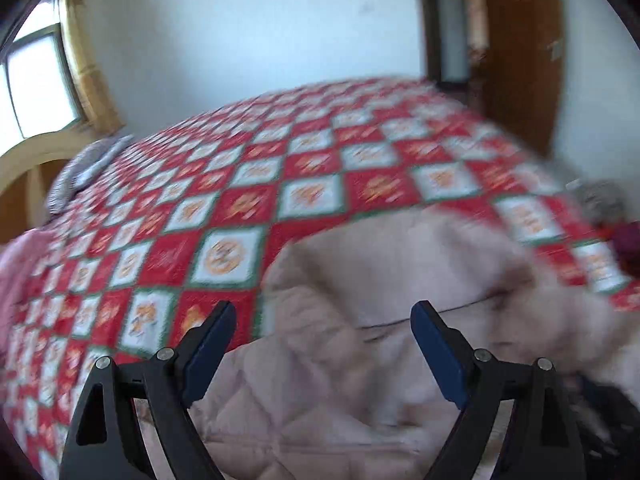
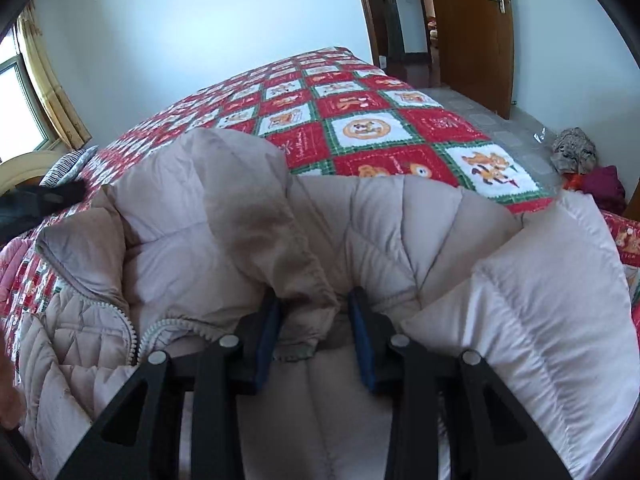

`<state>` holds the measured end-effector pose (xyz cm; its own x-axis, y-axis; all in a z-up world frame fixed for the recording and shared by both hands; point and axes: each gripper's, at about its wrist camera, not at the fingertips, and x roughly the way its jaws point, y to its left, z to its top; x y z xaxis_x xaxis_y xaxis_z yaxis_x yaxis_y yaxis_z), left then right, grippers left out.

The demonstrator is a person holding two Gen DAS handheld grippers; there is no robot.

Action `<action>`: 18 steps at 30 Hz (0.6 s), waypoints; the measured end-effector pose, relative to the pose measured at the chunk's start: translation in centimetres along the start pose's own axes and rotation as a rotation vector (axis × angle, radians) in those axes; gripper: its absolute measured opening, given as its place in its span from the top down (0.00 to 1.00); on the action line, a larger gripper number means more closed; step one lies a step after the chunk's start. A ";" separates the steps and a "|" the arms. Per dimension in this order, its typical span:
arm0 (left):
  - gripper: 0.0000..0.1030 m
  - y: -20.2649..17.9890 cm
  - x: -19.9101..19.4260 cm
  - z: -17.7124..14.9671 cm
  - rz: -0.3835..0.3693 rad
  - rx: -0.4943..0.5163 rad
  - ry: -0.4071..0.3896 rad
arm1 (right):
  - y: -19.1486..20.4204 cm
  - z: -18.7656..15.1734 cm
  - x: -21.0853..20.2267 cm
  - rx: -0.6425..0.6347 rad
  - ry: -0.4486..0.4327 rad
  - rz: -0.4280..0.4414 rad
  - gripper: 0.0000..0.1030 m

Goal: Fold large clothes
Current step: 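Grasp the jacket hem with both grippers and lift it toward the collar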

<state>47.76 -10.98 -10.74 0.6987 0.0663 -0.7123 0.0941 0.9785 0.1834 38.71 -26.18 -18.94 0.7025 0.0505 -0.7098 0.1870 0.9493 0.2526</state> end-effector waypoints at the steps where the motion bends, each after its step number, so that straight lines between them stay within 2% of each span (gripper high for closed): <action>1: 0.20 0.7 0.9 -0.7 0.039 -0.019 0.034 | -0.1 0.0 0.0 0.005 0.000 0.006 0.64; 2: 0.28 1.7 1.5 -1.4 0.055 -0.039 0.052 | -0.2 0.0 0.0 0.010 -0.001 0.011 0.64; 3: 0.42 2.7 1.9 -2.2 0.065 -0.053 0.064 | -0.3 0.0 0.0 0.013 -0.001 0.016 0.64; 4: 0.45 3.9 2.2 -3.2 0.068 -0.066 0.078 | -0.3 0.0 0.1 0.015 -0.001 0.018 0.64; 7: 0.45 6.7 2.5 -5.3 0.062 -0.121 0.089 | -0.2 0.0 0.1 0.014 -0.002 0.016 0.64; 9: 0.45 8.2 3.1 -6.7 0.030 -0.178 0.109 | -0.2 0.1 0.1 0.014 -0.002 0.016 0.64; 11: 0.45 8.7 3.2 -8.5 0.008 -0.231 0.078 | -0.1 0.1 0.1 0.014 -0.001 0.016 0.64; 15: 0.42 7.6 3.8 -8.6 0.074 -0.200 0.066 | 0.0 0.1 0.1 0.007 0.000 0.008 0.63; 18: 0.38 7.8 4.0 -8.5 0.078 -0.214 0.064 | -0.3 0.1 -0.4 0.032 0.012 0.011 0.62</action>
<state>45.23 -1.44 -17.95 0.6510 0.1494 -0.7442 -0.1160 0.9885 0.0969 38.42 -26.52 -18.62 0.6962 0.0647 -0.7150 0.2018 0.9382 0.2813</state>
